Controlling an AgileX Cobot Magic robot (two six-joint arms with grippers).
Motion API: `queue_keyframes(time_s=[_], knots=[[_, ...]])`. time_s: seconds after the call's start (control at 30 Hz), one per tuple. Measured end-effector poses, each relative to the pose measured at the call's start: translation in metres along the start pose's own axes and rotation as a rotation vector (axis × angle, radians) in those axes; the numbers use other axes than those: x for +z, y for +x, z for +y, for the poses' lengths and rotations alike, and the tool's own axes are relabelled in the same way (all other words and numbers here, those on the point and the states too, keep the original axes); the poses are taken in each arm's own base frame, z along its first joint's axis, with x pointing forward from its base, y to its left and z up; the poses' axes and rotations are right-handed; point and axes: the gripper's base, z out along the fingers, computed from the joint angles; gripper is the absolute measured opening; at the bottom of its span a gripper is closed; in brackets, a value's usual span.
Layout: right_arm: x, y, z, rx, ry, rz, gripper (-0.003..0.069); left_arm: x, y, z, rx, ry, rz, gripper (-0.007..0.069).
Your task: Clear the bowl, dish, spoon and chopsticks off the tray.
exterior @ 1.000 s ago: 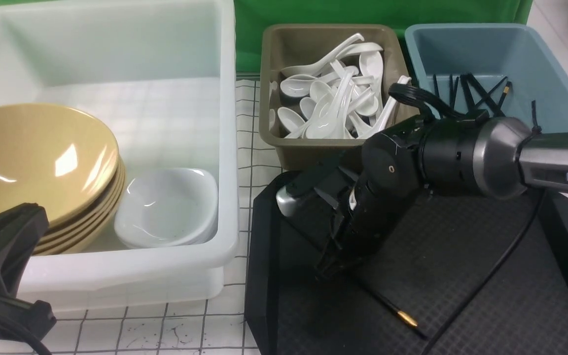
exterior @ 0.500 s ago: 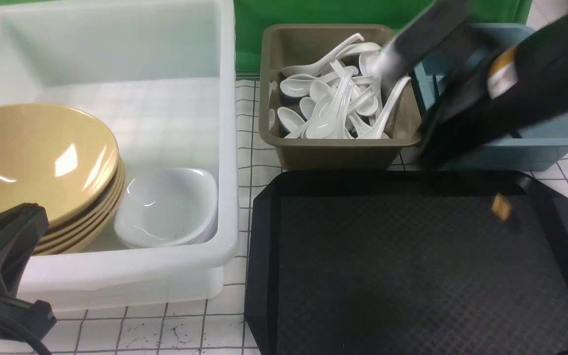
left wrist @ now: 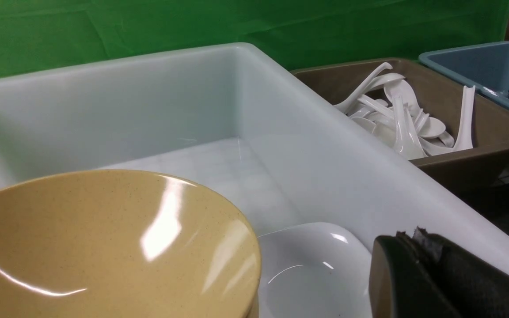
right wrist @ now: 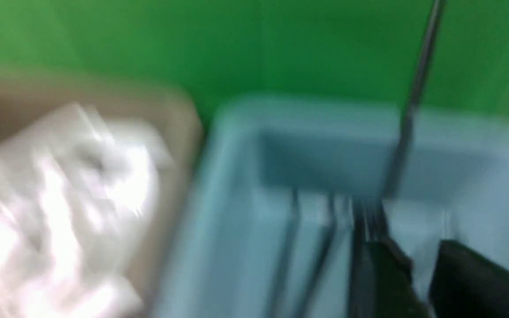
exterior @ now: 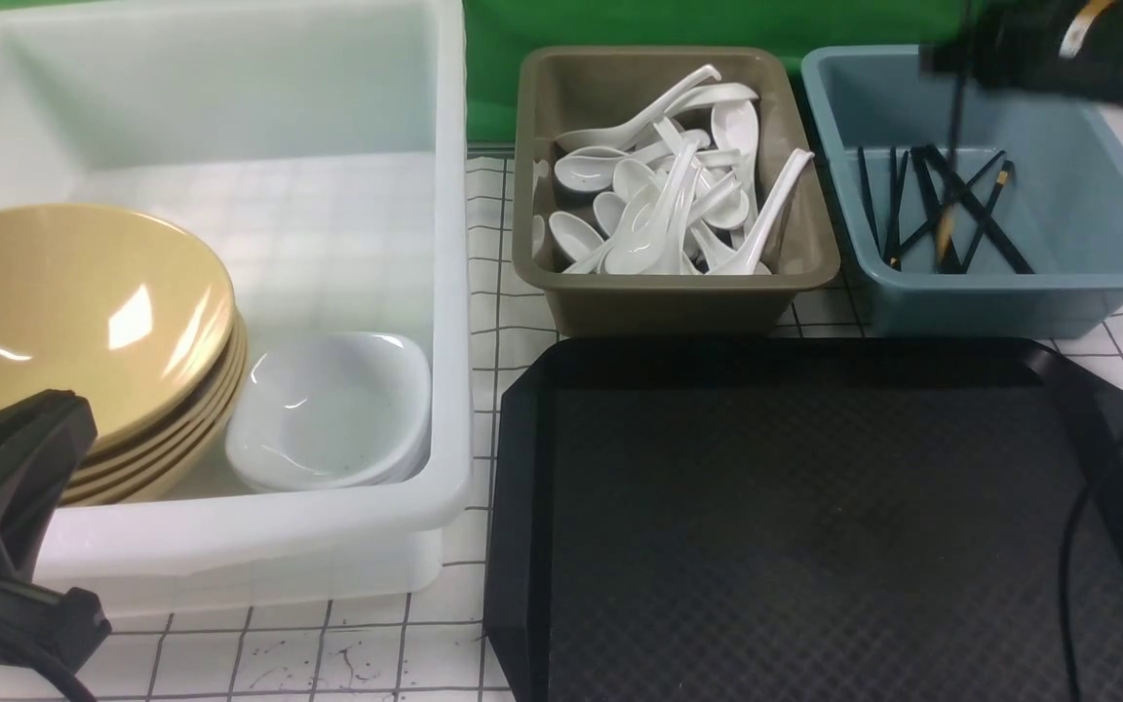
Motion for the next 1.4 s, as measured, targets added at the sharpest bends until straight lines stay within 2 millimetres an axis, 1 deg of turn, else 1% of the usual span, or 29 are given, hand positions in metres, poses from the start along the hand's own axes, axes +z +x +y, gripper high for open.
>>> queue_keyframes(time_s=[0.03,0.07,0.1,0.13,0.17,0.2,0.27,0.3,0.33,0.37,0.4,0.43,0.47,0.5,0.53,0.57,0.63,0.77,0.83,0.87,0.93,1.03,1.07,1.13,1.2,1.27,1.4], knots=[[0.003,0.003,-0.001,-0.006,0.018,0.067,0.0266,0.0,0.0,0.0,0.0,0.0,0.0,-0.0012],[0.004,0.009,-0.004,-0.03,0.042,0.176,0.0282,0.0,0.0,0.0,0.0,0.0,0.0,-0.0012],[0.001,0.008,-0.005,-0.048,0.058,0.245,0.0286,0.0,0.0,0.0,0.0,0.0,0.0,-0.0012],[-0.005,0.009,-0.007,-0.061,0.072,0.311,0.0279,0.0,0.0,0.0,0.0,0.0,0.0,-0.0012],[-0.017,0.005,-0.009,-0.058,0.076,0.329,0.0258,0.0,0.0,0.0,0.0,0.0,0.0,-0.0012],[-0.023,0.005,-0.009,-0.057,0.075,0.34,0.0248,0.0,0.0,0.0,0.0,0.0,0.0,-0.0012],[-0.05,-0.004,-0.011,-0.045,0.069,0.301,0.0204,0.0,0.0,0.0,0.0,0.0,0.0,-0.0012],[-0.076,-0.009,-0.011,-0.037,0.054,0.249,0.015,0.0,0.0,0.0,0.0,0.0,0.0,-0.0012],[-0.095,-0.011,-0.011,-0.033,0.043,0.212,0.0117,0.0,0.0,0.0,0.0,0.0,0.0,-0.0012],[-0.12,-0.012,-0.008,-0.032,0.022,0.154,0.0079,0.0,0.0,0.0,0.0,0.0,0.0,-0.0012],[-0.14,-0.01,-0.006,-0.034,0.002,0.096,0.0057,0.0,0.0,0.0,0.0,0.0,0.0,-0.0012],[-0.166,0.002,0.0,-0.039,-0.03,0.041,0.004,0.0,0.0,0.0,0.0,0.0,0.0,-0.0012],[-0.184,0.005,0.003,-0.049,-0.049,-0.017,0.0036,0.0,0.0,0.0,0.0,0.0,0.0,-0.0012],[-0.208,0.023,0.01,-0.064,-0.085,-0.076,0.0035,0.0,0.0,0.0,0.0,0.0,0.0,-0.0012],[-0.216,0.04,0.013,-0.069,-0.106,-0.089,0.0035,0.0,0.0,0.0,0.0,0.0,0.0,-0.0012],[-0.228,0.048,0.016,-0.072,-0.124,-0.134,0.0035,0.0,0.0,0.0,0.0,0.0,0.0,-0.0012],[-0.244,0.078,0.018,-0.087,-0.154,-0.178,0.0035,0.0,0.0,0.0,0.0,0.0,0.0,-0.0012],[-0.269,0.134,0.014,-0.162,-0.169,-0.244,0.0035,0.0,0.0,0.0,0.0,0.0,0.0,-0.0012],[-0.277,0.153,0.011,-0.171,-0.167,-0.258,0.0035,0.0,0.0,0.0,0.0,0.0,0.0,-0.0012],[-0.282,0.165,0.009,-0.161,-0.168,-0.274,0.0035,0.0,0.0,0.0,0.0,0.0,0.0,-0.0012],[-0.288,0.183,0.007,-0.13,-0.172,-0.293,0.0036,0.0,0.0,0.0,0.0,0.0,0.0,-0.0012],[-0.306,0.208,0.001,-0.07,-0.179,-0.397,0.0036,0.0,0.0,0.0,0.0,0.0,0.0,-0.0012],[-0.309,0.213,0.0,-0.071,-0.177,-0.422,0.0036,0.0,0.0,0.0,0.0,0.0,0.0,-0.0012],[-0.328,0.227,-0.005,-0.06,-0.171,-0.556,0.0036,0.0,0.0,0.0,0.0,0.0,0.0,-0.0012],[-0.337,0.235,-0.007,-0.054,-0.169,-0.637,0.0036,0.0,0.001,0.0,-0.001,0.0,0.003,-0.0012],[-0.336,0.236,-0.007,-0.059,-0.168,-0.648,0.0036,0.0,0.001,0.0,-0.001,-0.001,0.004,-0.0012],[-0.321,0.246,-0.006,-0.057,-0.129,-0.656,0.0036,0.0,0.002,0.0,-0.001,-0.004,0.017,-0.0012]])
